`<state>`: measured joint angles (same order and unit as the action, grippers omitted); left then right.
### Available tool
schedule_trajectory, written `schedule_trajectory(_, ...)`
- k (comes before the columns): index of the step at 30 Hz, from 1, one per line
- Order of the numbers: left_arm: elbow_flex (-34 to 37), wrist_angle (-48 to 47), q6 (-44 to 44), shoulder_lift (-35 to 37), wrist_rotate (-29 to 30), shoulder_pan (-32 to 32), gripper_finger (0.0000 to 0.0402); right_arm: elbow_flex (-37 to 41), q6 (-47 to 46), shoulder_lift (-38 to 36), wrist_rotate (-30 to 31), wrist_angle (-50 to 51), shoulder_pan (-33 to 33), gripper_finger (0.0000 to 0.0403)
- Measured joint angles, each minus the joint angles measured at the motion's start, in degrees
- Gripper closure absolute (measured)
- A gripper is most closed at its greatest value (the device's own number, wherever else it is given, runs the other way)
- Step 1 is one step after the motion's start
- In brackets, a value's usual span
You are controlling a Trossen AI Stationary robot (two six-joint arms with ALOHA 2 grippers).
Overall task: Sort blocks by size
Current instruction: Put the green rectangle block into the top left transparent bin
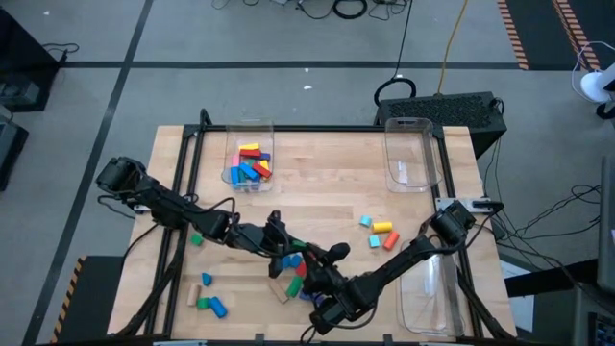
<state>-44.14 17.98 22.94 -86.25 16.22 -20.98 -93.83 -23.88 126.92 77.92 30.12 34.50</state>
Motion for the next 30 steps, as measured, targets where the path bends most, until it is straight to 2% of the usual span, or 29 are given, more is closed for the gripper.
schedule_trajectory(4,0.0,-1.5,-2.89,0.81,2.31,1.31,0.0341,-0.01,-7.26,-0.03,-0.21,1.95,-0.07,0.0235)
schedule_trajectory(8,0.01,-3.07,-2.73,3.19,5.06,3.46,0.0341,-0.03,-19.0,-0.21,-1.09,9.01,-0.14,0.02)
schedule_trajectory(12,0.0,-6.44,-3.58,6.15,7.72,5.25,0.0341,-0.05,-34.77,-1.63,-5.28,20.29,-1.34,0.018)
schedule_trajectory(17,-0.04,-13.85,-5.73,10.84,14.8,8.79,0.0341,-0.04,-50.36,-2.06,-12.35,32.64,-2.63,0.017)
schedule_trajectory(25,-0.04,-32.7,-5.18,15.29,24.16,18.16,0.0341,2.09,-53.44,-2.02,-13.88,33.84,-2.63,0.0172)
schedule_trajectory(30,-0.02,-39.1,-3.76,15.07,24.81,24.73,0.0341,4.62,-53.48,-2.02,-15.36,31.67,-2.65,0.0172)
